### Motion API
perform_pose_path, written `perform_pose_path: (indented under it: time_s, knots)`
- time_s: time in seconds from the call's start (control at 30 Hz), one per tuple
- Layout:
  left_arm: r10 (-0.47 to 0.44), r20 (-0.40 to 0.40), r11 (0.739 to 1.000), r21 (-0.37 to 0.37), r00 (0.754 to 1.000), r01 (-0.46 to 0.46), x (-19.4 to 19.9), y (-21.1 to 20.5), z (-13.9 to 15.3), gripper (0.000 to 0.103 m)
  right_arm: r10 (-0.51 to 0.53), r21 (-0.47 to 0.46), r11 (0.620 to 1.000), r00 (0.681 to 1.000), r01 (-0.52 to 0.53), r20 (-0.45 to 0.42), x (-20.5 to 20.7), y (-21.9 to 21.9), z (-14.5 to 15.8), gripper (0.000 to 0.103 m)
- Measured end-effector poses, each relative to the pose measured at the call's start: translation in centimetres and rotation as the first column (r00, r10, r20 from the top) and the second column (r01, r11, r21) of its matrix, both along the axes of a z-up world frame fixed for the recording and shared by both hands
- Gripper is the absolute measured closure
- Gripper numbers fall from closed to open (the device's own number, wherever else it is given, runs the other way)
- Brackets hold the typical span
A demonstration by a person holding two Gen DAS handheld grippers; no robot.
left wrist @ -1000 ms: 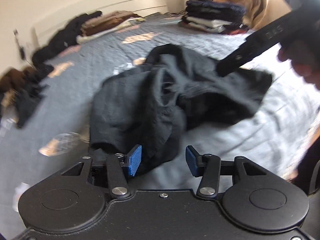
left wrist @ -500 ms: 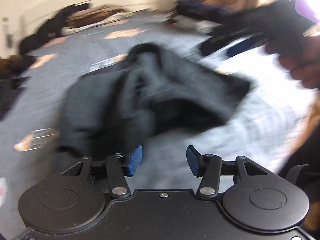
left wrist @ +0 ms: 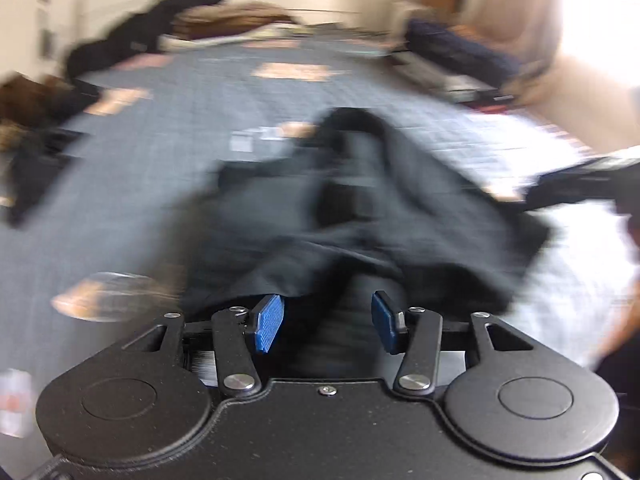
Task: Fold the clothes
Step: 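Grasp the trouser fabric with the left tool and lift it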
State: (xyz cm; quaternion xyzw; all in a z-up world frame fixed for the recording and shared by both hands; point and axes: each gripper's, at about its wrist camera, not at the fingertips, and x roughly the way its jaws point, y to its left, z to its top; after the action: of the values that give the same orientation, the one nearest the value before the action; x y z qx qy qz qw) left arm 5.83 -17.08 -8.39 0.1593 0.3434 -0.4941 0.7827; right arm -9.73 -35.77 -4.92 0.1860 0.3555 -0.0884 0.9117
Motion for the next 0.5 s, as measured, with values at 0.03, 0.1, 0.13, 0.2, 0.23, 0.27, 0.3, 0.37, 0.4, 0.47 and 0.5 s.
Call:
perform_pose_path:
  time_s: [0.03, 0.1, 0.13, 0.2, 0.23, 0.27, 0.3, 0.37, 0.4, 0.47, 0.5]
  knots:
    - [-0.036, -0.031, 0.999, -0.02, 0.999, 0.036, -0.7, -0.1, 0.0, 0.055, -0.001, 0.001, 1.0, 1.0, 0.001, 0.001, 0.0, 0.0, 0.0, 0.0]
    - [-0.05, -0.011, 0.999, 0.004, 0.999, 0.05, -1.5, -1.0, -0.9, 0.055, -0.006, 0.007, 1.0, 1.0, 0.006, 0.0, 0.1, -0.1, 0.0, 0.0]
    - [-0.035, 0.008, 0.999, 0.025, 0.999, 0.035, -1.5, -1.7, -1.3, 0.055, -0.009, 0.009, 1.0, 1.0, 0.009, -0.001, 0.1, -0.2, 0.0, 0.0]
    - [0.009, 0.05, 0.999, 0.053, 0.999, -0.012, -1.2, -2.6, -2.0, 0.055, -0.01, 0.004, 1.0, 1.0, 0.01, -0.001, 0.1, -0.1, 0.0, 0.0]
    - [0.019, 0.066, 0.998, 0.066, 0.998, -0.023, -0.9, -3.0, -2.3, 0.055, -0.009, 0.0, 1.0, 1.0, 0.009, 0.0, 0.0, -0.1, 0.0, 0.0]
    - [0.026, 0.075, 0.996, 0.078, 0.997, -0.032, -0.5, -3.4, -2.6, 0.055, -0.008, -0.004, 1.0, 1.0, 0.008, 0.002, -0.1, -0.1, 0.0, 0.0]
    - [0.029, 0.064, 0.996, 0.086, 0.998, -0.034, -0.2, -3.7, -2.8, 0.055, -0.007, -0.005, 1.0, 1.0, 0.007, 0.004, -0.1, -0.1, 0.1, 0.0]
    - [0.033, 0.033, 0.996, 0.085, 0.999, -0.036, 0.4, -4.0, -3.0, 0.068, -0.007, -0.001, 1.0, 1.0, 0.007, 0.007, -0.2, -0.2, 0.1, 0.0]
    - [0.041, 0.022, 0.996, 0.077, 0.999, -0.042, 0.5, -4.1, -3.0, 0.086, -0.01, 0.0, 1.0, 1.0, 0.01, 0.006, -0.2, -0.3, 0.1, 0.0]
    - [0.046, 0.01, 0.996, 0.081, 0.999, -0.046, 0.3, -4.3, -3.1, 0.098, -0.015, 0.001, 1.0, 1.0, 0.015, 0.003, -0.1, -0.4, 0.0, 0.0]
    - [0.04, 0.002, 0.996, 0.079, 0.999, -0.04, 0.0, -4.2, -3.2, 0.1, -0.018, 0.001, 1.0, 1.0, 0.018, 0.002, -0.1, -0.5, 0.0, 0.0]
